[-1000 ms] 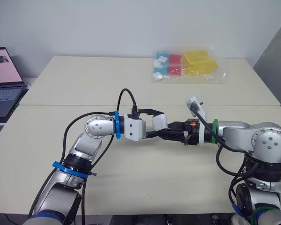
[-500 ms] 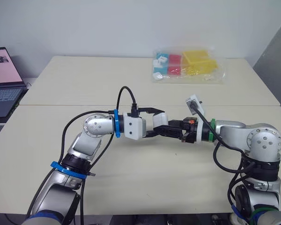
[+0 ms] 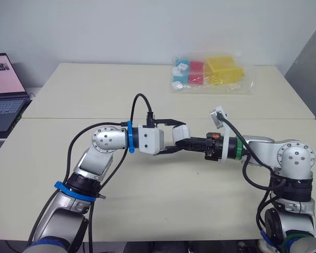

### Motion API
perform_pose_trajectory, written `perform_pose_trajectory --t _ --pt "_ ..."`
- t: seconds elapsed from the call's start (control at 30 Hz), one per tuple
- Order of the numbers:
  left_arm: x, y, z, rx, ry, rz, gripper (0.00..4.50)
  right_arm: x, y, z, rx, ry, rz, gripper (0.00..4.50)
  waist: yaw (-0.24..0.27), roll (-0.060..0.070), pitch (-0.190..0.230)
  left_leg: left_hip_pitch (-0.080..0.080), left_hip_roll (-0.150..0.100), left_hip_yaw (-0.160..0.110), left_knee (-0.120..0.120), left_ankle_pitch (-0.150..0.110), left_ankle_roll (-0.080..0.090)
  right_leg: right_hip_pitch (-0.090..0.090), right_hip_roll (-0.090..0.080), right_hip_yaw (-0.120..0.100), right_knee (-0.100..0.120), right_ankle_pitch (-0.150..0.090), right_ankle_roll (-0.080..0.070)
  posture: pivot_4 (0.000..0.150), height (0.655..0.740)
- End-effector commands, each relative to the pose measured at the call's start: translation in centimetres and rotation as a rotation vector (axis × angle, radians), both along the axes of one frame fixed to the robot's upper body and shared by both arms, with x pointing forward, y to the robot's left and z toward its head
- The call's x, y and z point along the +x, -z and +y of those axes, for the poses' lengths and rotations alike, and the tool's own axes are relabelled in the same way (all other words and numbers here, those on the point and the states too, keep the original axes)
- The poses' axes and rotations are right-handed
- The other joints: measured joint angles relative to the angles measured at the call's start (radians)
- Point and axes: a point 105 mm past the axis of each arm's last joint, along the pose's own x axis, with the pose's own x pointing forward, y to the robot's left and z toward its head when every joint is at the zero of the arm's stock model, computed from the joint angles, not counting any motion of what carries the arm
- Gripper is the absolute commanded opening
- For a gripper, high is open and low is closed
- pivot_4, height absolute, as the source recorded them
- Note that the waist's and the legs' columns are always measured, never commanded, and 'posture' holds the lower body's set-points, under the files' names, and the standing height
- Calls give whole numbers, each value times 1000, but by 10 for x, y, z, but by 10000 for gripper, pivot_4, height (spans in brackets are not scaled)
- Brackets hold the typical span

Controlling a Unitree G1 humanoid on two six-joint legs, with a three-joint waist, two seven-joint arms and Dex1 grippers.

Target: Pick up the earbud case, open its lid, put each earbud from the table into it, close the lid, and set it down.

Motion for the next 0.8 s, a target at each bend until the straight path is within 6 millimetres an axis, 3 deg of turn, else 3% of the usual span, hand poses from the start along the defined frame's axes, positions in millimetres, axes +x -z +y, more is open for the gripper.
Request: perform_pose_trajectory --t 0.03,0.2,0.23,0.33,0.37,0.47,0.57,0.63,0.8 --pt "-7 -16 -3 -47 26 -45 28443 2 -13 -1 50 5 -29 7643 0 0 0 0 0 0 0 0 0 0 0 0 0 0 0 1500 7400" --pt "-3 -21 0 -98 -2 -34 28443 0 -13 0 53 -2 -17 7643 0 0 0 0 0 0 0 0 0 0 0 0 0 0 0 1500 7400" --pt "-2 -23 1 -112 -9 -35 35653 0 -13 0 54 -4 -15 7643 0 0 0 0 0 0 0 0 0 0 0 0 0 0 0 1500 7400" --pt "-2 -16 4 -70 -13 -44 44099 0 -14 0 57 -1 -10 7643 0 0 0 0 0 0 0 0 0 0 0 0 0 0 0 1500 7400" --pt "-2 -13 6 -53 -17 -49 45000 0 -14 0 56 0 -9 7643 0 0 0 0 0 0 0 0 0 0 0 0 0 0 0 1500 7400" --pt "0 -12 11 -49 -43 -32 45000 -1 -14 -1 55 1 -7 7643 0 0 0 0 0 0 0 0 0 0 0 0 0 0 0 1500 7400" --pt "5 -13 33 -37 -115 13 45000 1 -13 -7 19 14 -9 7643 -2 0 0 0 0 0 0 0 0 0 0 0 0 0 0 1500 7400" --pt "5 -7 55 12 -158 156 45000 1 -12 -20 -153 14 -96 7643 -7 0 0 -1 0 0 0 0 0 -1 0 0 0 0 0 1500 7400" --pt "-4 1 71 61 -202 403 45000 2 -17 -35 -385 -37 -279 7643 -13 0 0 -4 0 -1 0 0 0 -4 0 -1 -1 0 0 1500 7400"
